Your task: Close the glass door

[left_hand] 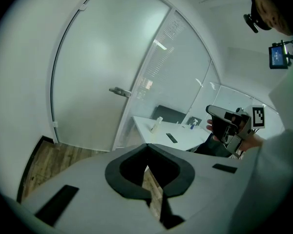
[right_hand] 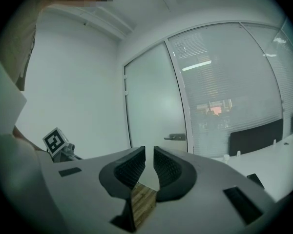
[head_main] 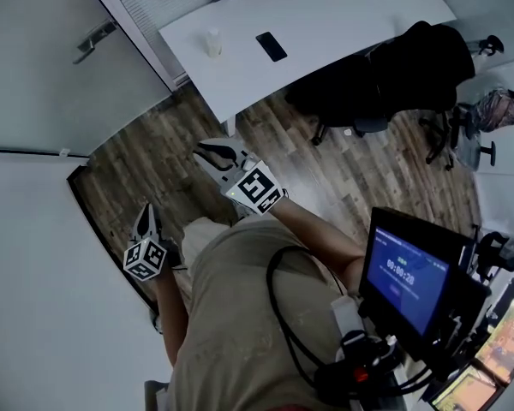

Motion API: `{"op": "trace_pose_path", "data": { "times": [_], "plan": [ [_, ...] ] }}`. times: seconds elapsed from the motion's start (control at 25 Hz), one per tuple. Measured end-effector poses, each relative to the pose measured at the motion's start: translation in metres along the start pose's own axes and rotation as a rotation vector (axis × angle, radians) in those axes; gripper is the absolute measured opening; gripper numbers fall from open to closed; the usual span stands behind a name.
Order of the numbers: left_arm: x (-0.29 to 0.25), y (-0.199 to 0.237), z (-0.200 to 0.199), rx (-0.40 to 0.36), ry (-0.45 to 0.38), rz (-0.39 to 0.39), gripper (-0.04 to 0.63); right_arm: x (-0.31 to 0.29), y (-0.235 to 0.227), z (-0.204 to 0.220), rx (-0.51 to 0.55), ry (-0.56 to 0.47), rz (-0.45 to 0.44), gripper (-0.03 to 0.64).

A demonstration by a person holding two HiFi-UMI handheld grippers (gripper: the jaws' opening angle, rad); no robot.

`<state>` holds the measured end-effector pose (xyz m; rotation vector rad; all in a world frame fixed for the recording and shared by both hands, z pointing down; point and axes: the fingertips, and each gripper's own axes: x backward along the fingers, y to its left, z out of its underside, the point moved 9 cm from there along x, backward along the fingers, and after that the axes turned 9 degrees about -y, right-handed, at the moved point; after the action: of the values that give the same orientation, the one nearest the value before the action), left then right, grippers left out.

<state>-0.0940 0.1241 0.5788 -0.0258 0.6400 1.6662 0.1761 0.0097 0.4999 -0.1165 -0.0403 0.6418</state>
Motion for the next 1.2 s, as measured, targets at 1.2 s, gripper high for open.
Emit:
{"op": "trace_pose_path", "data": {
  "times": [1.2],
  "plan": [
    [0.006,0.112,-0.042,-0.065,0.081,0.13,0.017,-0.079,0.076,-0.001,0.005,0.039,0.121,0.044]
  ]
}}
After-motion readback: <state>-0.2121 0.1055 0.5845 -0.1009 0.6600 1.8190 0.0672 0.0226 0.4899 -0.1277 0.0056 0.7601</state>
